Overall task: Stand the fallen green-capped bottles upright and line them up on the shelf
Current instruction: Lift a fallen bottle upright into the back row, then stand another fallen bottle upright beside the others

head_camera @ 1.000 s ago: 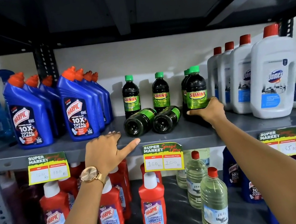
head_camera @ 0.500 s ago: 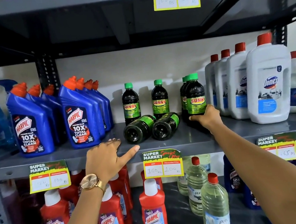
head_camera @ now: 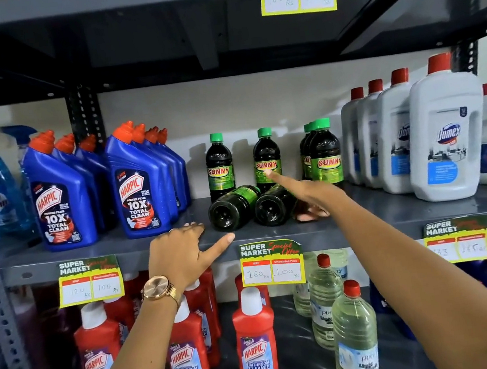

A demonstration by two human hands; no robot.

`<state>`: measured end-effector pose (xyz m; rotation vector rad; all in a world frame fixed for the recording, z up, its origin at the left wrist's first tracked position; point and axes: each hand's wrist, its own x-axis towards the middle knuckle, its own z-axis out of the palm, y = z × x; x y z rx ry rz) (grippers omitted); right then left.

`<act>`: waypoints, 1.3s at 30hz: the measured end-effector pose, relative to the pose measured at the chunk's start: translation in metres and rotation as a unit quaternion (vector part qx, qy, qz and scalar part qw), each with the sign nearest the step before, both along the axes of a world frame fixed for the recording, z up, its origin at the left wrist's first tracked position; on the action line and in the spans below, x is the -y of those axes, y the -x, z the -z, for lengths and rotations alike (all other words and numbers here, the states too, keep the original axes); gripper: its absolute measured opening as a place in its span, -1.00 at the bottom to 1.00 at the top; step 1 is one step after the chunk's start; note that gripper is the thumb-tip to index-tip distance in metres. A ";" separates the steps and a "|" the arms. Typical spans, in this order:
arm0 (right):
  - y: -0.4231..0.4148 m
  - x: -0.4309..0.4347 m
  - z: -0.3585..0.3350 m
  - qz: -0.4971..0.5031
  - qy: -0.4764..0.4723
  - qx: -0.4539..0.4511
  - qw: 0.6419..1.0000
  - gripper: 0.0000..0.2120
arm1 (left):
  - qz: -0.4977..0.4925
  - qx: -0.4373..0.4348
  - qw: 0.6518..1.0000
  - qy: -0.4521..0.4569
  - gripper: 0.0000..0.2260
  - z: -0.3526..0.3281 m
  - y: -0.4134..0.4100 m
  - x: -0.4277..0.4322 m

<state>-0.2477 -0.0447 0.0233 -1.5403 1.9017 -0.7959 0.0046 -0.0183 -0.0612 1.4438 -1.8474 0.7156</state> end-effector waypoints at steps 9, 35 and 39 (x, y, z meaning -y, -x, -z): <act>0.002 0.027 0.022 0.052 0.053 0.085 0.994 -0.12 | 0.003 0.006 1.000 0.014 -0.22 0.002 -0.001 0.003; 0.007 0.032 0.036 0.053 0.269 0.057 0.960 -0.39 | 0.003 0.006 1.000 0.016 -0.18 0.003 -0.004 0.006; 0.001 0.033 0.036 0.053 0.288 -0.027 0.956 -0.23 | 0.005 0.004 1.000 0.013 -0.16 0.003 -0.004 0.005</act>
